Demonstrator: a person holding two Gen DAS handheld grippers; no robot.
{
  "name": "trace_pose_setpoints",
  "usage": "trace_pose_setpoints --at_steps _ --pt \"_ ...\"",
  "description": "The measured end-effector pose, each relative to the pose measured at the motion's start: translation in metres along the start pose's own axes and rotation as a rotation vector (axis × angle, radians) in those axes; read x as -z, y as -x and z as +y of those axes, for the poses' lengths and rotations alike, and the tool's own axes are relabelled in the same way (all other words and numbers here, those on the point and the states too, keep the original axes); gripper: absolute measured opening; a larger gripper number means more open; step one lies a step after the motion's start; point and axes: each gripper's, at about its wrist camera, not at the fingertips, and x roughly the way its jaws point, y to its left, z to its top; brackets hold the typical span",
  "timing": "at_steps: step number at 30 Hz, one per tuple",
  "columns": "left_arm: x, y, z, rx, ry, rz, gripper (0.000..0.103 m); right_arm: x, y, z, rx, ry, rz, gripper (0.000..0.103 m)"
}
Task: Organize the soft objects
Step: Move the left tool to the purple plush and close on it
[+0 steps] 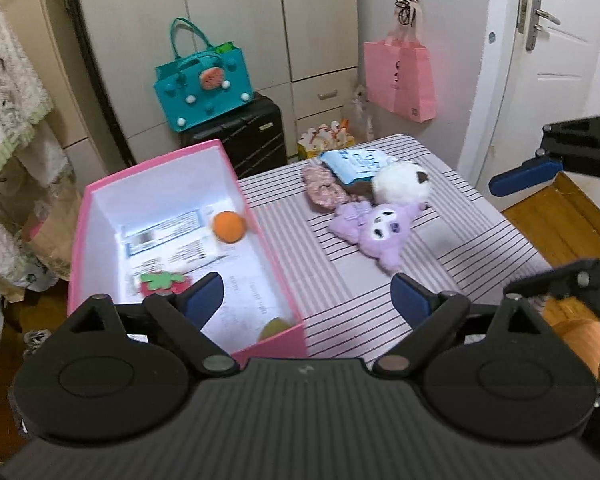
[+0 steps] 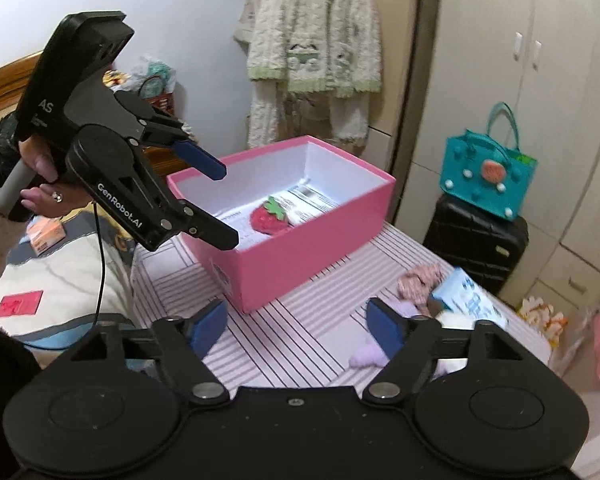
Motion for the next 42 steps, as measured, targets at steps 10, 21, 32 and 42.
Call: trace_pose_setpoints --at_steps 10,21,32,42 --pt "-0.007 -0.053 -0.034 0.071 0.015 0.0 0.094 0.067 -0.028 -0.038 0.039 -0.158 -0.076 0.091" --pt "-0.025 -0.14 -0.065 0.141 0.049 0.057 0.094 0.11 -0.075 -0.075 0.112 -0.285 -0.073 0.091" --pt "-0.011 -0.198 -0.062 0.126 0.174 0.051 0.091 0.123 -0.092 -0.064 0.207 -0.275 -0.126 0.091" --pt "-0.01 -0.217 -0.055 0.137 0.267 -0.007 0.074 0.124 -0.102 -0.071 0.234 -0.261 -0.1 0.091"
